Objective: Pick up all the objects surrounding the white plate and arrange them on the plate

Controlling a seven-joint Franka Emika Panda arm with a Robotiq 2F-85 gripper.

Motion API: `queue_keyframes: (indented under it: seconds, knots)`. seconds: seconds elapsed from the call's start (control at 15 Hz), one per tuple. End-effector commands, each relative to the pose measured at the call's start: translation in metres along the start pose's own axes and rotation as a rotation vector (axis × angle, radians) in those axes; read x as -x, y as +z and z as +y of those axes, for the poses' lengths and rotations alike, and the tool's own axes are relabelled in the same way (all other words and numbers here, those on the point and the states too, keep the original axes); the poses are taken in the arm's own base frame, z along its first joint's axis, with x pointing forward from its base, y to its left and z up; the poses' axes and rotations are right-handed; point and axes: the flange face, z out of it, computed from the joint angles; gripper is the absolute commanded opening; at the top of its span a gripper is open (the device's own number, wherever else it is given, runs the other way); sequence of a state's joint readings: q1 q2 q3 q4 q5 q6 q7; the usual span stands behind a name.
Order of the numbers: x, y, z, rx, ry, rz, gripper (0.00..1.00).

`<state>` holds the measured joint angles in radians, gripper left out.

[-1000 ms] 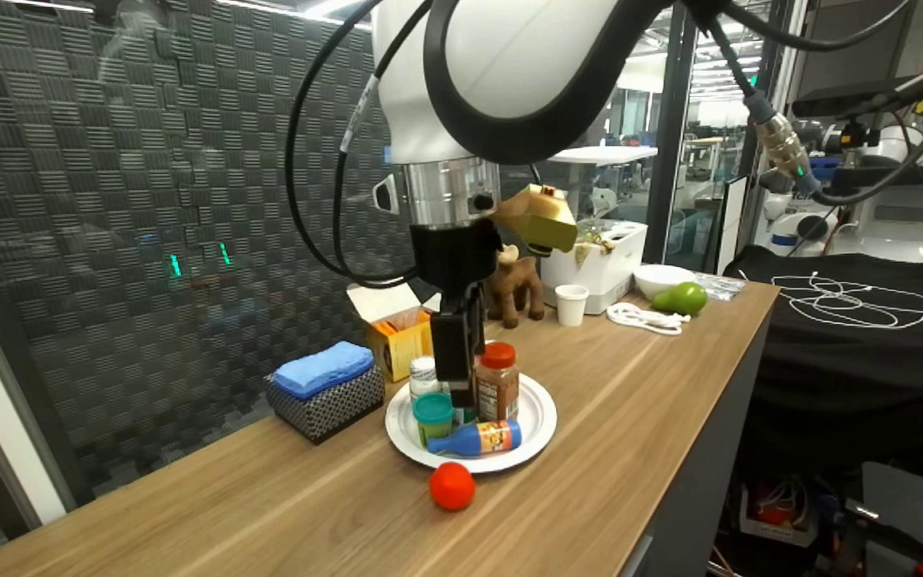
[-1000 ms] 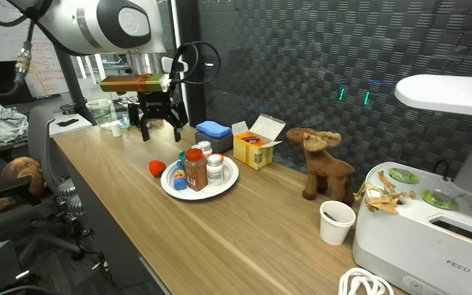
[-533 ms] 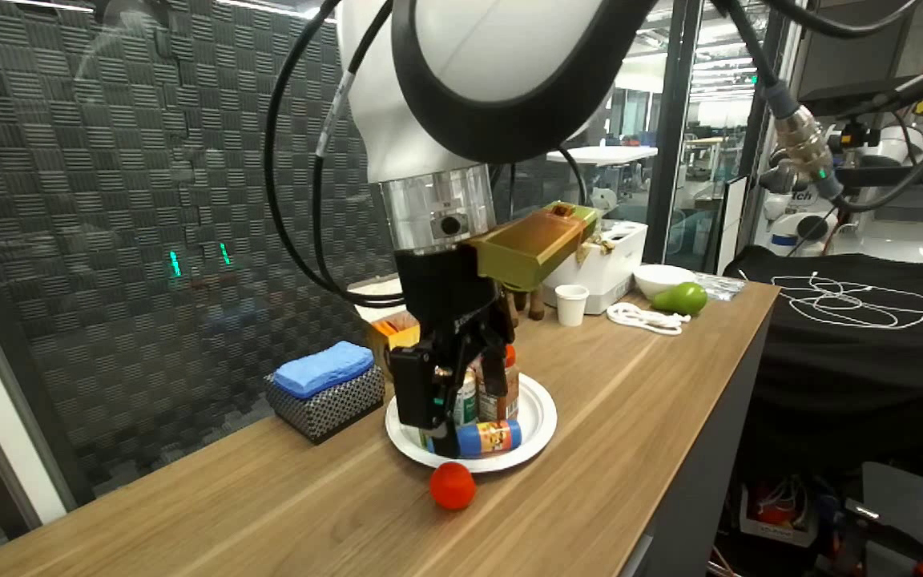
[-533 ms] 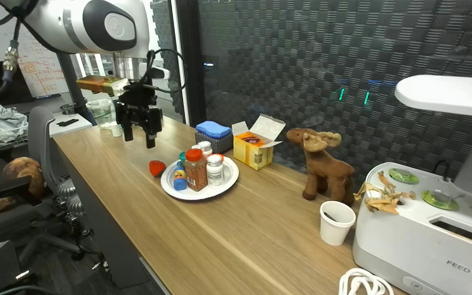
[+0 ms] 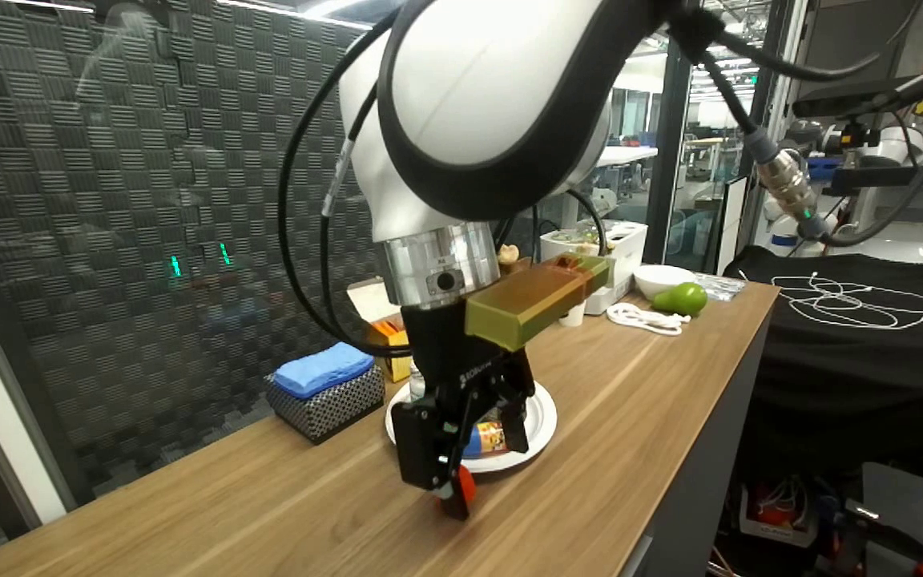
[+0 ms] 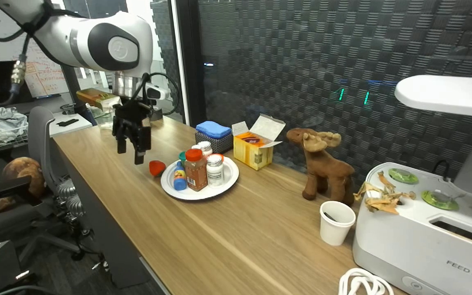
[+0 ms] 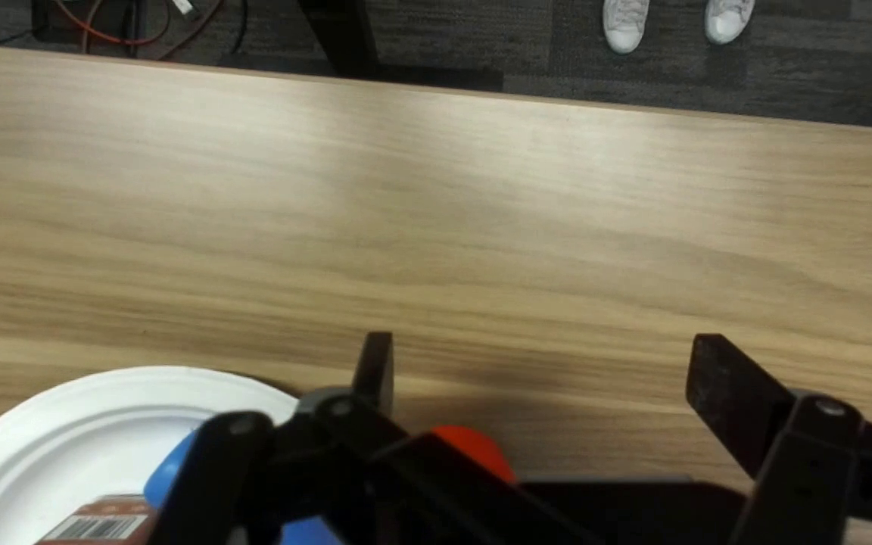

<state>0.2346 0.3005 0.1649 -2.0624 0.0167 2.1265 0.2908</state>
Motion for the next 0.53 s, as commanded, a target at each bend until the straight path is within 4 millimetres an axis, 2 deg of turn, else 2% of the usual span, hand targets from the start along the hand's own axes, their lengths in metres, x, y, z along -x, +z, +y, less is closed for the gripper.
queue_keyframes:
  seconds: [0.0, 0.13, 0.47]
  knots:
    - [-0.017, 0.014, 0.0, 0.024, 0.014, -0.015, 1.0]
    - [-0.027, 0.021, 0.001, 0.033, 0.004, -0.011, 1.0]
    - [-0.049, 0.023, -0.006, 0.049, -0.043, 0.036, 1.0]
